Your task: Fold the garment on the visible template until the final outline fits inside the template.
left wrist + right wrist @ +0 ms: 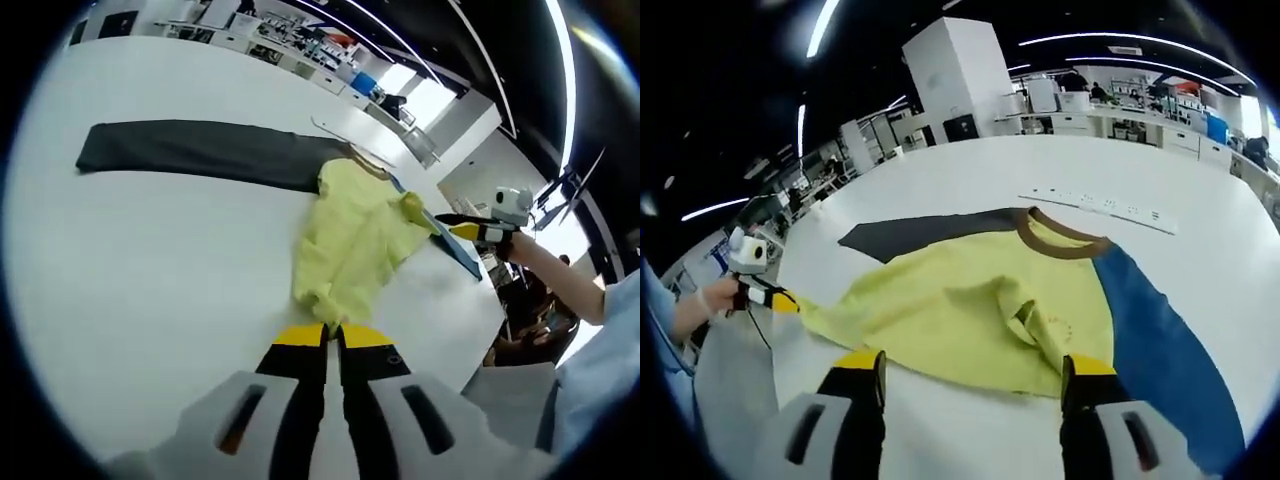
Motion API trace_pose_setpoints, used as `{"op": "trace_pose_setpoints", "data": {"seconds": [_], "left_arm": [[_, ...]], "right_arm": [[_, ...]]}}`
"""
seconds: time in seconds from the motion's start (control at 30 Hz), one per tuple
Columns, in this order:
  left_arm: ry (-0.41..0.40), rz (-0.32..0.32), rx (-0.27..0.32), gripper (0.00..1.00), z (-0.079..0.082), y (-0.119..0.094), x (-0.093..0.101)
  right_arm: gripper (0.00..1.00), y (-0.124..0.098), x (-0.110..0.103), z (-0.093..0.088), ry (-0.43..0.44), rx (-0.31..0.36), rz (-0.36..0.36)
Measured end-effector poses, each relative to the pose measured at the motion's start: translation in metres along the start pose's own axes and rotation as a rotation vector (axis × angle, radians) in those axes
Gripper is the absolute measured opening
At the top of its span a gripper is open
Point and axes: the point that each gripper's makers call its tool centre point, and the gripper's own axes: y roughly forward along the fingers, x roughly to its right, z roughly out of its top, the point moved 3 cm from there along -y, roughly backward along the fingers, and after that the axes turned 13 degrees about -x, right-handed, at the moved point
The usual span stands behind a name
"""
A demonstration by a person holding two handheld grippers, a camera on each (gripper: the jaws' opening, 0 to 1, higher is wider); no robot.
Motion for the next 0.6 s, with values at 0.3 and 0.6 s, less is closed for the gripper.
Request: {"op": "trace_pose_setpoints", "data": {"seconds": [0.3, 0.6], "left_arm": [[0.002, -0.002, 0.003, 0.01, 0.000, 0.000, 0.001], [-0.004, -0.002, 0.000, 0.01, -0.001, 0.000, 0.000]], "right_arm": [[0.46, 0.004, 0.004, -0.016, 0.115, -0.016, 0.035], [0.38, 0.015, 0.012, -0.028, 0.181, -0.047, 0.010]]}}
